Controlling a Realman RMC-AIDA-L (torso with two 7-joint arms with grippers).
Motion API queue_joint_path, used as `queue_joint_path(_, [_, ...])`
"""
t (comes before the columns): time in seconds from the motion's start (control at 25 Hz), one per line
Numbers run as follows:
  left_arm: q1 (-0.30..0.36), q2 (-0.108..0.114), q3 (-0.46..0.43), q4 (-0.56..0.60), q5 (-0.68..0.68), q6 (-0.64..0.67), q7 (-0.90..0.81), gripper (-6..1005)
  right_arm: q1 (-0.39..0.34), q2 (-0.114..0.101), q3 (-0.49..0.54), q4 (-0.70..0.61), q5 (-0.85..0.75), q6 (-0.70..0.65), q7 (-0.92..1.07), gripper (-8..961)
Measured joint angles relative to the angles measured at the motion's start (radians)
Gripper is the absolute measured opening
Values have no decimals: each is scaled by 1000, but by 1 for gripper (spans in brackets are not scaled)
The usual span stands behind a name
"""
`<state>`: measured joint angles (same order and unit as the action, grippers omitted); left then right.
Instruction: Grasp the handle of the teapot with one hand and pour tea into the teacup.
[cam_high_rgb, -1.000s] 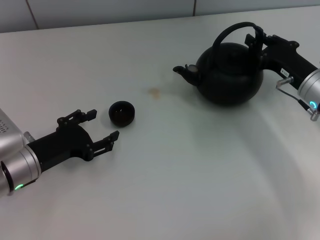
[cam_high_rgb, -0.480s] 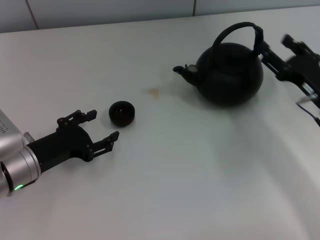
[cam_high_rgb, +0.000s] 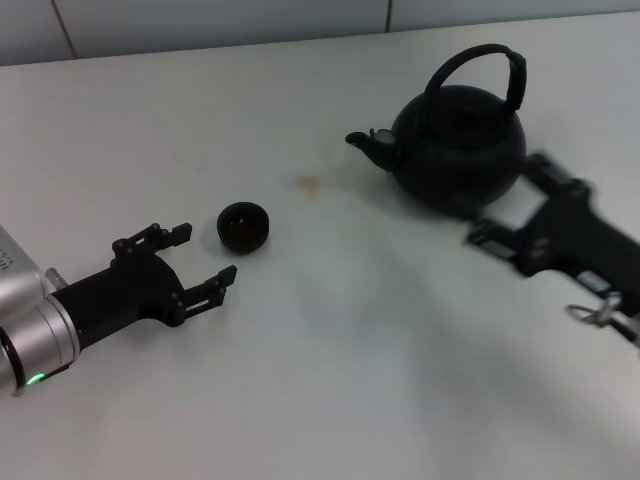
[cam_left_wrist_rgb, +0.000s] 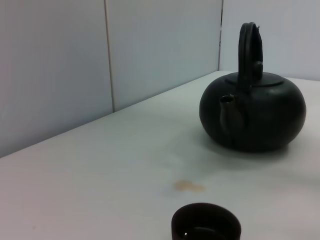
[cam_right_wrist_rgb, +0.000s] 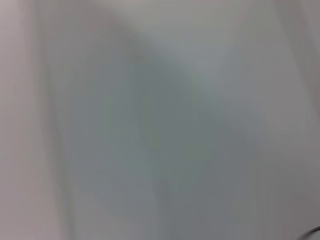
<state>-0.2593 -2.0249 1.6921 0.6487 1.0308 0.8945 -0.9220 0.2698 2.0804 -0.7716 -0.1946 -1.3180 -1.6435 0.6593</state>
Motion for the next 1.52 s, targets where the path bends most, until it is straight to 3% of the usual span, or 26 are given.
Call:
queue_joint_path(0.28, [2, 0, 0, 0, 0, 0, 0, 797, 160, 6, -62, 16, -158, 184, 4, 827])
queue_joint_path(0.56, [4, 3, 4, 3, 0, 0, -4, 797, 268, 3, -168, 1, -178, 370, 89, 827])
queue_joint_path(1.04, [8, 5, 3, 26, 24, 4, -16, 797, 285, 5, -306, -112, -179, 462, 258, 827])
queue_joint_path(1.52, [8, 3, 0, 38, 58, 2, -47, 797, 284, 7, -321, -122, -179, 474, 265, 827])
